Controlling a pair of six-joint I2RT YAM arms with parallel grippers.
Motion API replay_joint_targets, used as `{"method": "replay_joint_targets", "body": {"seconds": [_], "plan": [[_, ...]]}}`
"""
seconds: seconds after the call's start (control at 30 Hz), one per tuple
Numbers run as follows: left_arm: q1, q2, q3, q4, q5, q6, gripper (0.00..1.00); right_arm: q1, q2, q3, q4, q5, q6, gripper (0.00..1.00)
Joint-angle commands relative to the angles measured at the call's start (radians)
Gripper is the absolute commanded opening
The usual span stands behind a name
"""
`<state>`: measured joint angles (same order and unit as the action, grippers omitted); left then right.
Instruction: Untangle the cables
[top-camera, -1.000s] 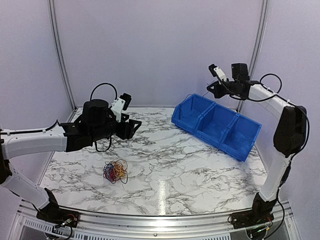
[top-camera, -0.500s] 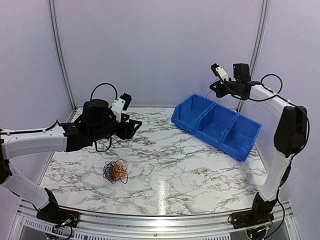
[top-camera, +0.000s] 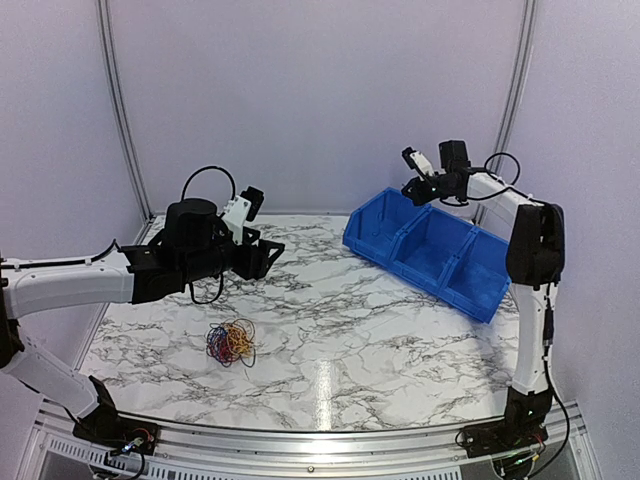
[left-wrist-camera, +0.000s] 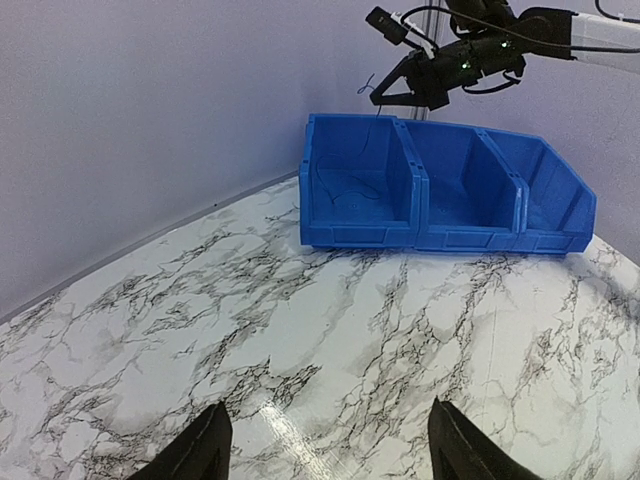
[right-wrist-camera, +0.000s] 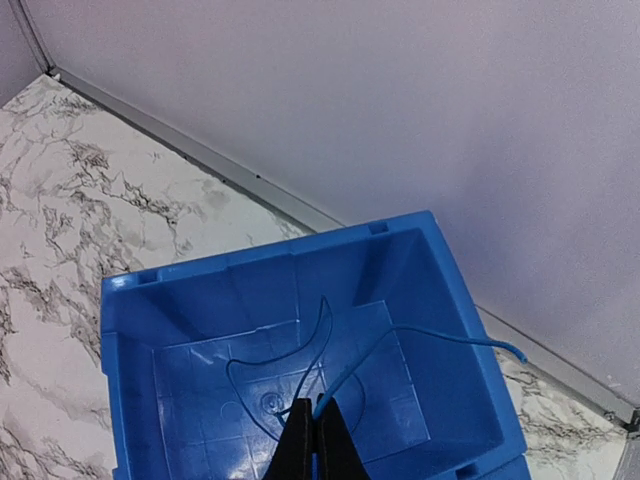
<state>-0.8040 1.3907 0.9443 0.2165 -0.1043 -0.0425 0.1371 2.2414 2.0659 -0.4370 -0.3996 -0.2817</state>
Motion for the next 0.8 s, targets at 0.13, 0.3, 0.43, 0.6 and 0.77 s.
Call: {"method": "replay_joint_targets", "body": {"seconds": [0.13,0.3,0.43,0.6,0.77], "plan": [[0.005,0.01,-0.012,0.023,0.017,-0.003,0.69,0.004,0.105,0.117,-0.069,0.011,0.017,0.0],[0.006,0.014,-0.012,0.022,0.017,-0.003,0.69,0.006,0.097,0.115,-0.085,0.027,0.007,0.11],[0.005,0.013,-0.012,0.021,0.016,-0.003,0.69,0.006,0.051,0.096,-0.093,0.078,0.007,0.3],[0.005,0.009,-0.01,0.021,0.016,-0.003,0.69,0.005,-0.031,0.047,-0.105,0.179,-0.003,0.46],[0.004,0.008,-0.007,0.012,-0.013,-0.013,0.69,0.005,-0.143,-0.025,-0.116,0.18,-0.005,0.48]]}}
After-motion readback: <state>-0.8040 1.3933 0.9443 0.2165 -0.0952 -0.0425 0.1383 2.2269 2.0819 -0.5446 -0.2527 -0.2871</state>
